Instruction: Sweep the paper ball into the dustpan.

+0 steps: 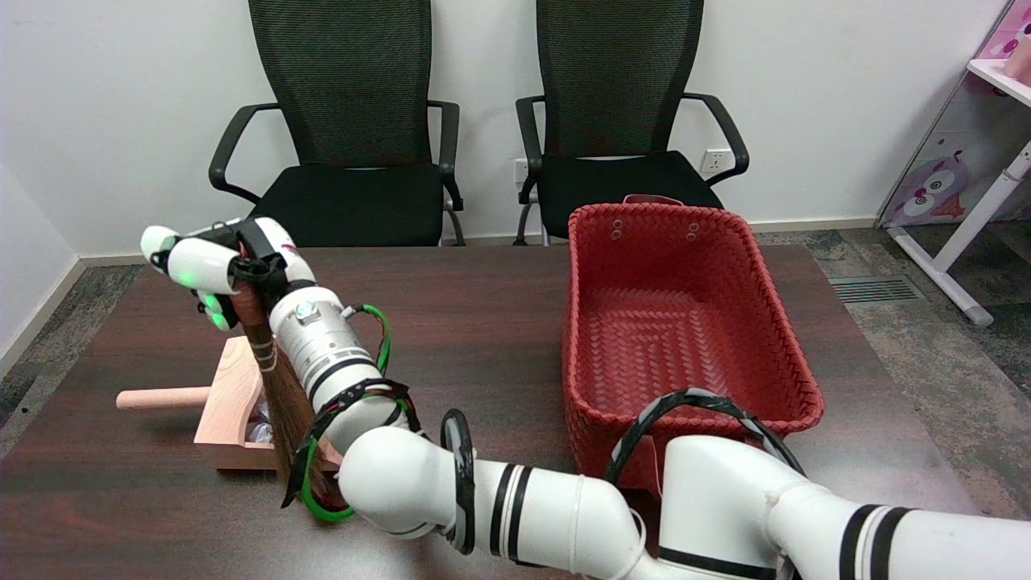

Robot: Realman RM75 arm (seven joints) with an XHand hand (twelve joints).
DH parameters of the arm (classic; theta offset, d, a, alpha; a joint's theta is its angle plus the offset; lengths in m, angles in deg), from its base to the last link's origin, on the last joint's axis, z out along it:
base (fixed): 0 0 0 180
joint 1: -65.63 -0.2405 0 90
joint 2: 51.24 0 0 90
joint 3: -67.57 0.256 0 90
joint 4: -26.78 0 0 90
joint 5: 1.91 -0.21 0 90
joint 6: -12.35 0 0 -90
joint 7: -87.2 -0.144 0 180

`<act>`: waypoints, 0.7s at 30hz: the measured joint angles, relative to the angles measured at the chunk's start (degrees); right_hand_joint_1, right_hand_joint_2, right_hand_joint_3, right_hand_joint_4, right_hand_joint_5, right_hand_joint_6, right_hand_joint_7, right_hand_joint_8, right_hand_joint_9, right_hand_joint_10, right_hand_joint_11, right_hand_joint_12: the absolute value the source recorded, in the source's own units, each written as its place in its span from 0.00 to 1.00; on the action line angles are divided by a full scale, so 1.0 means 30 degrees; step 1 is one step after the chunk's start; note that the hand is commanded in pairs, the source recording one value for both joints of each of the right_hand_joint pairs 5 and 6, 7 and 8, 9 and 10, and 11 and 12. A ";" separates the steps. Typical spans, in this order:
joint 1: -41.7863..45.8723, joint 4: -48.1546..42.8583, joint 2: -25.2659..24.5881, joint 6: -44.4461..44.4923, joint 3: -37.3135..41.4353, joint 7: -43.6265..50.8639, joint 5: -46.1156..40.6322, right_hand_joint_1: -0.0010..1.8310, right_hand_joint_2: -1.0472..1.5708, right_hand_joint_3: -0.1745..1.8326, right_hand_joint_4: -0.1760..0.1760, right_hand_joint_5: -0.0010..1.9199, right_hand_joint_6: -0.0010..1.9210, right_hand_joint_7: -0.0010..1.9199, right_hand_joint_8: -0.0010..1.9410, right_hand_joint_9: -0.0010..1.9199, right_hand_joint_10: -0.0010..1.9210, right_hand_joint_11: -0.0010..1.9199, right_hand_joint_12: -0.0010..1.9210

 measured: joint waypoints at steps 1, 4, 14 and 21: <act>-0.0041 0.0125 0.0057 0.0053 -0.0019 -0.0138 0.0023 0.56 1.00 0.44 0.64 1.00 1.00 1.00 0.99 1.00 1.00 1.00 1.00; -0.0114 0.0544 0.0261 0.0286 -0.0107 -0.0481 0.0084 0.57 1.00 0.47 0.64 1.00 1.00 1.00 0.99 1.00 1.00 1.00 1.00; -0.0156 0.3481 0.1624 0.1325 -0.0385 -0.0272 0.0258 0.57 1.00 0.55 0.66 1.00 1.00 1.00 0.99 1.00 1.00 1.00 1.00; -0.0073 0.6559 0.3280 0.2274 -0.0410 0.0595 0.0340 0.58 1.00 0.56 0.66 1.00 1.00 1.00 0.99 1.00 1.00 1.00 1.00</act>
